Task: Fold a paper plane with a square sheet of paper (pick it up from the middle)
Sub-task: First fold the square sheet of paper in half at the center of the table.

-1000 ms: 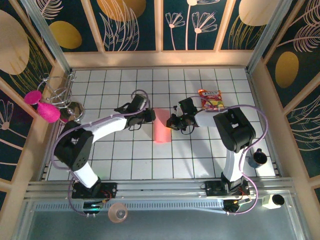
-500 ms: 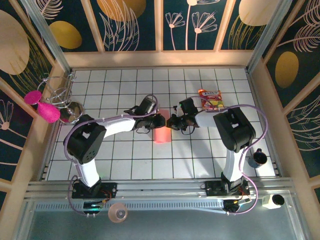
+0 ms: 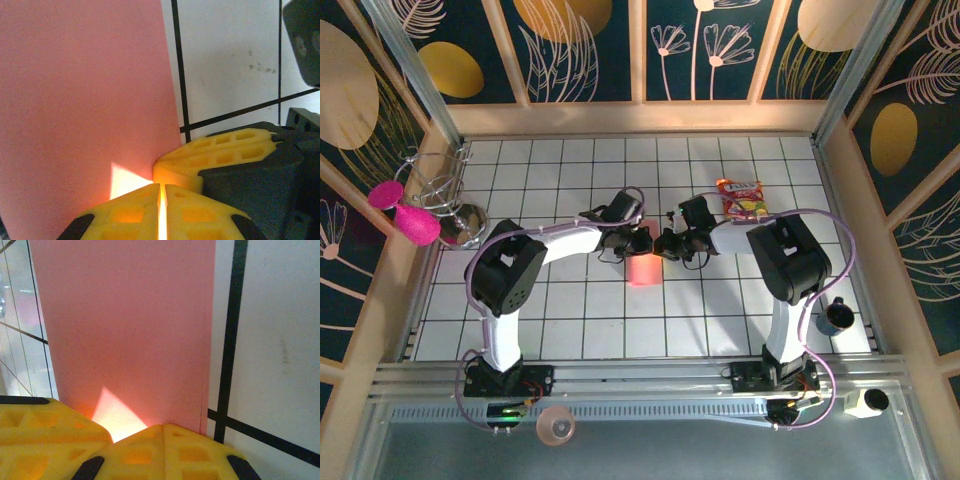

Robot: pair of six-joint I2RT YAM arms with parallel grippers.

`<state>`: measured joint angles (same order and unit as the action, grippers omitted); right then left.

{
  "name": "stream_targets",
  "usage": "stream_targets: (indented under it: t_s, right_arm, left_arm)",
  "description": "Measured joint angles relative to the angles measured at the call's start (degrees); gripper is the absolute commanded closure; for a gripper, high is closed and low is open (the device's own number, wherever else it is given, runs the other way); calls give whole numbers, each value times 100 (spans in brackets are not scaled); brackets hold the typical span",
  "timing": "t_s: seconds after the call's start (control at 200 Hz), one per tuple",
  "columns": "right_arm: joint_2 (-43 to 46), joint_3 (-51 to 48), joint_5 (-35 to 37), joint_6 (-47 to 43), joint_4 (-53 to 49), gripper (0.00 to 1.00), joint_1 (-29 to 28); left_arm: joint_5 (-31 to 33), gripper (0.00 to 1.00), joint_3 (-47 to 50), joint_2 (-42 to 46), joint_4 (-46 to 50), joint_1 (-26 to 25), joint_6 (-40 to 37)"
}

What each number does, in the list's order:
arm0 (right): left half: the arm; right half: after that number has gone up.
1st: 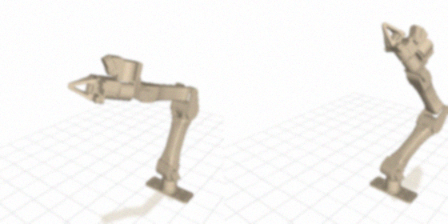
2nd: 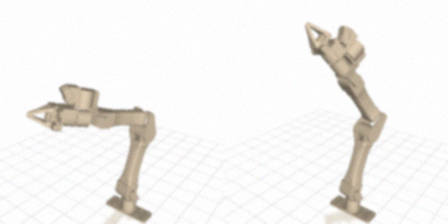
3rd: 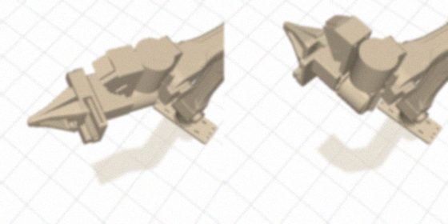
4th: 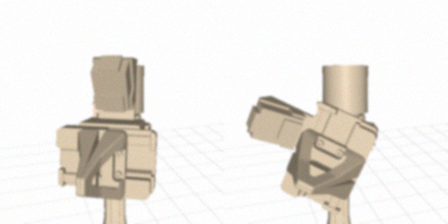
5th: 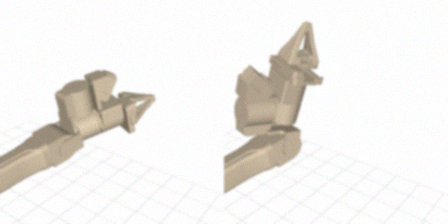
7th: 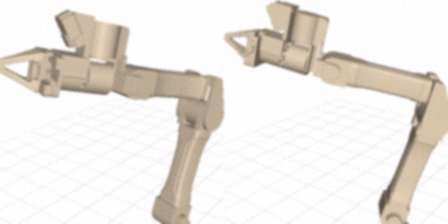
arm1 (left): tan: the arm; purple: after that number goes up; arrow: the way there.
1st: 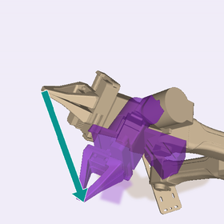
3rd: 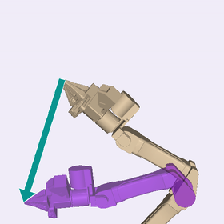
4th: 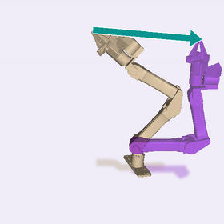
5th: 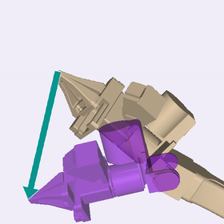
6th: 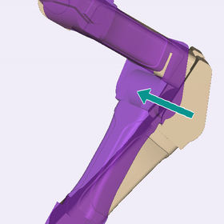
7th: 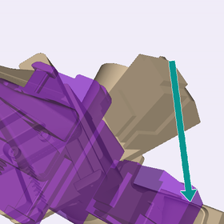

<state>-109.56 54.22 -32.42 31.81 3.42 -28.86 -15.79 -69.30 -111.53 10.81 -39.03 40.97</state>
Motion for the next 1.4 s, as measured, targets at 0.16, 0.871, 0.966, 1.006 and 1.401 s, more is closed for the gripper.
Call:
stream_targets:
  t_s: [0.16,0.871,0.966,1.006,1.401]
  right_arm:
    - [-7,0,0,0,0,100,0]
    - [-90,-87,-131,-221,90,100,81]
    - [-103,-87,-179,-260,96,100,98]
    - [-114,-87,-203,-262,105,100,105]
    - [-114,-87,-221,-260,111,100,107]
  left_arm:
    - [177,92,-46,-170,186,0,-98]
    - [76,90,494,105,83,376,-1143]
    - [61,89,595,203,149,542,-1366]
    - [81,90,621,247,210,610,-1443]
    - [-238,89,1049,1200,-452,723,-1106]
